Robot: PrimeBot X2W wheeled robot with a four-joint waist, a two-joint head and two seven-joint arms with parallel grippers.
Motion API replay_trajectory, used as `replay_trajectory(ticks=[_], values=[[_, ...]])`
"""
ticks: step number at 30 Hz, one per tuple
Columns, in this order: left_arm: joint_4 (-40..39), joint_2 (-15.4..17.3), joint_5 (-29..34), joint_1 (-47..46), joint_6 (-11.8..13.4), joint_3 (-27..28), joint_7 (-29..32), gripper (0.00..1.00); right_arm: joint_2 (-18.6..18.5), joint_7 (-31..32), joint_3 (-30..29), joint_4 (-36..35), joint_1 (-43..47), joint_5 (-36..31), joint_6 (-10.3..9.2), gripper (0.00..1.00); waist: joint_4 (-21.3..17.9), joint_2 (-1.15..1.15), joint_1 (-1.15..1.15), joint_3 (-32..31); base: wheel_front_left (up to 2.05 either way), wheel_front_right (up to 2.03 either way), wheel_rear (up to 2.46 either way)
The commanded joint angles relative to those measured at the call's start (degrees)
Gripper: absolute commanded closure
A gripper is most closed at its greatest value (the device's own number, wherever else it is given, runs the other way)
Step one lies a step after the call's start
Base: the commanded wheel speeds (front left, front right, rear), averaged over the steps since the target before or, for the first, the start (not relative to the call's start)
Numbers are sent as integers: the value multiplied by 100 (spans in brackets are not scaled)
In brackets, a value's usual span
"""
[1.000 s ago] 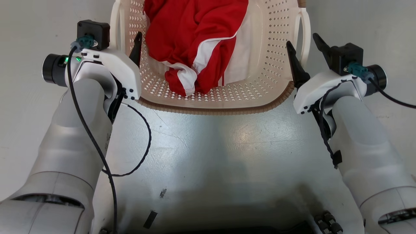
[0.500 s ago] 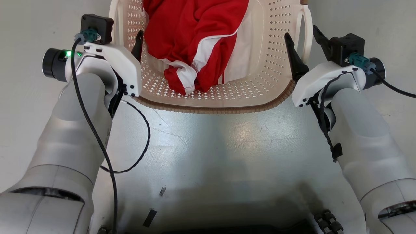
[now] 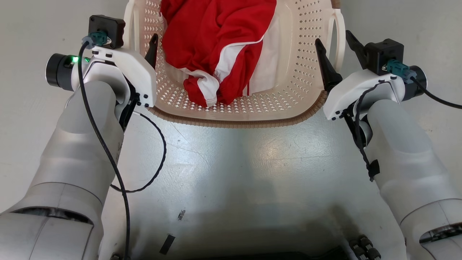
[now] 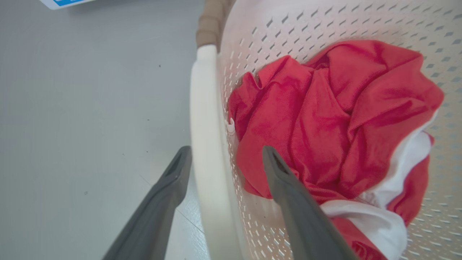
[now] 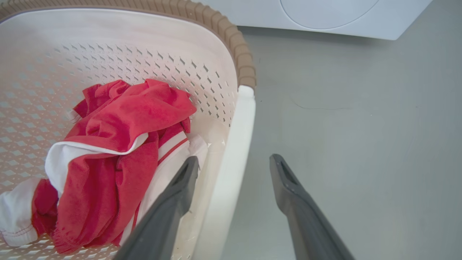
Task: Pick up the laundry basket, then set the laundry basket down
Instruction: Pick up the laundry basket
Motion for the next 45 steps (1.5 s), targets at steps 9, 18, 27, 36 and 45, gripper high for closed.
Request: replay_trajectory(ticks=[9,18,27,36,45], values=[[23,146,-109,73,51,-8,126,100,98,-37,156,180,116,201,25,100,3,0,0,-11,0,0,0],[51,22,-296,298,120,24,197,100,98,-37,149,666,96,136,25,100,102,0,0,-298,0,0,0],[70,-81,-469,747,143,18,287,100,98,28,336,994,100,214,25,100,108,0,0,-804,0,0,0],[78,-136,-648,1286,130,33,248,100,98,228,755,1033,299,501,25,100,67,0,0,-1498,0,0,0],[82,-133,-811,1898,126,52,273,100,98,647,1408,943,869,989,25,100,29,0,0,-2459,0,0,0]])
